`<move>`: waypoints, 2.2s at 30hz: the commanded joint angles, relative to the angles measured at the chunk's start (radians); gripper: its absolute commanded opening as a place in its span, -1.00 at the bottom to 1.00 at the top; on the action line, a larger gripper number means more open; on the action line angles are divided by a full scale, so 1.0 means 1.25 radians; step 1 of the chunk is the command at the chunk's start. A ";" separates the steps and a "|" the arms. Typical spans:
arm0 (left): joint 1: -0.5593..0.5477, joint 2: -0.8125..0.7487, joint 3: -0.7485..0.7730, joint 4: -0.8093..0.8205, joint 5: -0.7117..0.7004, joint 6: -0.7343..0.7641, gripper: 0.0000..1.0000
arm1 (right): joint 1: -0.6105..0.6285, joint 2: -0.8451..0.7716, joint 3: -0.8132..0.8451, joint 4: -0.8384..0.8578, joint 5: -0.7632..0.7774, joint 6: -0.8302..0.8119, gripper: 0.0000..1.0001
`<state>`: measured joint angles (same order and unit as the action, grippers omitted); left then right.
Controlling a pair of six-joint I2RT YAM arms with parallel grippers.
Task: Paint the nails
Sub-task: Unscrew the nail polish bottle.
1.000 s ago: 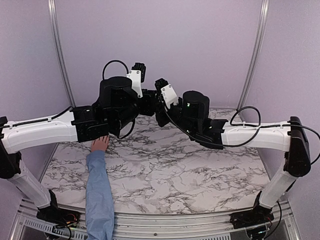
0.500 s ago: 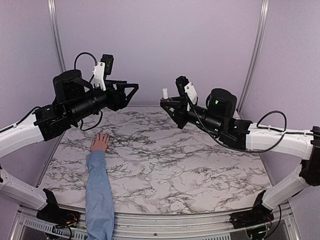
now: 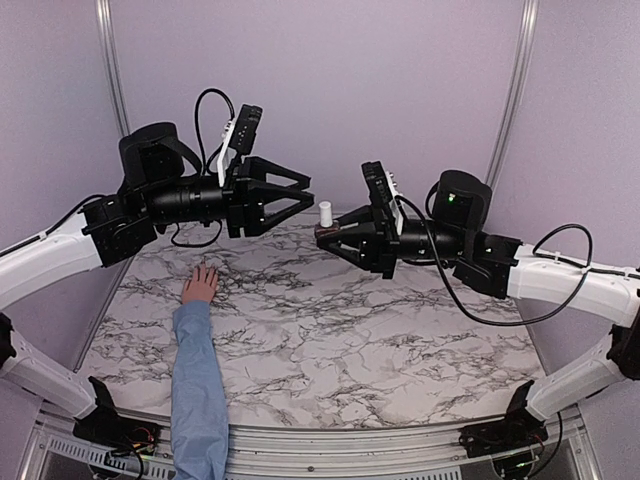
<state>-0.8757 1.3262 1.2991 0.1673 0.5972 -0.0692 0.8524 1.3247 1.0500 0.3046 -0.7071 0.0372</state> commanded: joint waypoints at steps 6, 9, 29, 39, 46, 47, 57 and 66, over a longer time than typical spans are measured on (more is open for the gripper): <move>-0.017 0.046 0.050 0.024 0.138 0.016 -0.04 | -0.004 -0.014 0.006 0.027 -0.096 0.058 -1.00; -0.017 0.061 0.062 0.015 0.148 0.020 -0.07 | -0.002 -0.015 0.008 0.032 -0.093 0.068 -1.00; -0.027 0.062 0.033 -0.041 0.076 0.079 -0.50 | 0.005 -0.014 0.009 0.015 -0.082 0.056 -1.00; -0.031 0.060 0.033 -0.045 -0.012 0.061 -0.97 | 0.005 -0.011 0.022 -0.006 0.037 0.033 -1.00; -0.044 0.092 0.059 -0.046 -0.181 0.036 -1.00 | 0.005 0.008 0.046 -0.020 0.221 0.009 -1.00; -0.047 0.099 0.064 -0.045 -0.201 0.029 -1.00 | 0.005 0.012 0.048 -0.018 0.241 0.011 -1.00; -0.084 0.164 0.095 -0.040 -0.502 -0.015 -1.00 | 0.014 0.034 0.059 -0.035 0.441 -0.015 -1.00; -0.119 0.165 0.069 -0.009 -0.615 -0.015 -1.00 | 0.036 0.062 0.078 -0.048 0.560 -0.029 -1.00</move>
<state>-1.0042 1.5303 1.3983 0.1329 -0.0860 -0.1081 0.8803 1.3918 1.0870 0.2363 -0.1135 0.0063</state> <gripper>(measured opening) 0.123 0.206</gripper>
